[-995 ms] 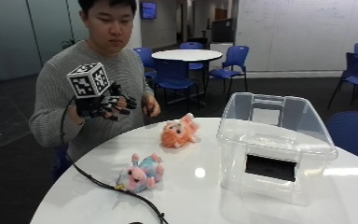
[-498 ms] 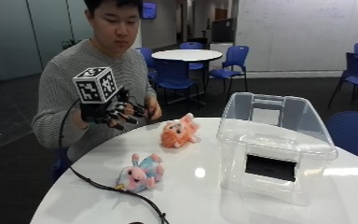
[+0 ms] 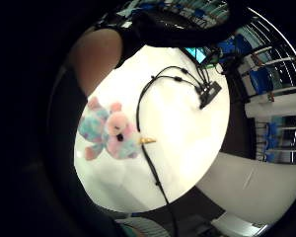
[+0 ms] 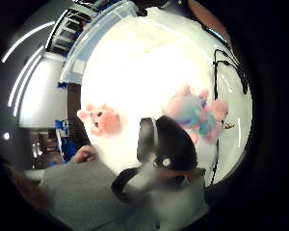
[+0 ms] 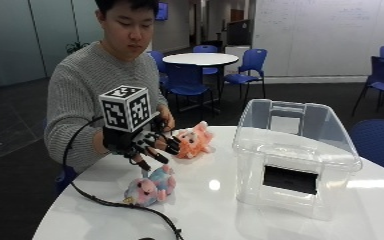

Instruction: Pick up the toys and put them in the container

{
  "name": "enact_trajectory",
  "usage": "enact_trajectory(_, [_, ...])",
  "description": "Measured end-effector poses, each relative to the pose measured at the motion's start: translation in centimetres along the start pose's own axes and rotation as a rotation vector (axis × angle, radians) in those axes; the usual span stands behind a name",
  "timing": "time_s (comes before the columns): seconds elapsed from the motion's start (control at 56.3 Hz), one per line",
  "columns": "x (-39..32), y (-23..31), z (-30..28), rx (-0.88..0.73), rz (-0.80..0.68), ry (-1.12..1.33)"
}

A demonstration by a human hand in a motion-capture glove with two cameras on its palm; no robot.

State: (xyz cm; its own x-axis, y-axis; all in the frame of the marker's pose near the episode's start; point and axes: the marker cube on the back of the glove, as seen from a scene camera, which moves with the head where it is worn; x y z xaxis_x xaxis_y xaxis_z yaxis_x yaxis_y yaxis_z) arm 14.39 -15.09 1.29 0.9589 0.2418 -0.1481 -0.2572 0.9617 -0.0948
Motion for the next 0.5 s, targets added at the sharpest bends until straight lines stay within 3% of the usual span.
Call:
enact_trajectory(0.338, [0.2, 1.0, 9.5, -0.223, 0.057, 0.007])
enact_trajectory(0.498, [0.2, 0.8, 10.6, -0.179, 0.088, 0.052])
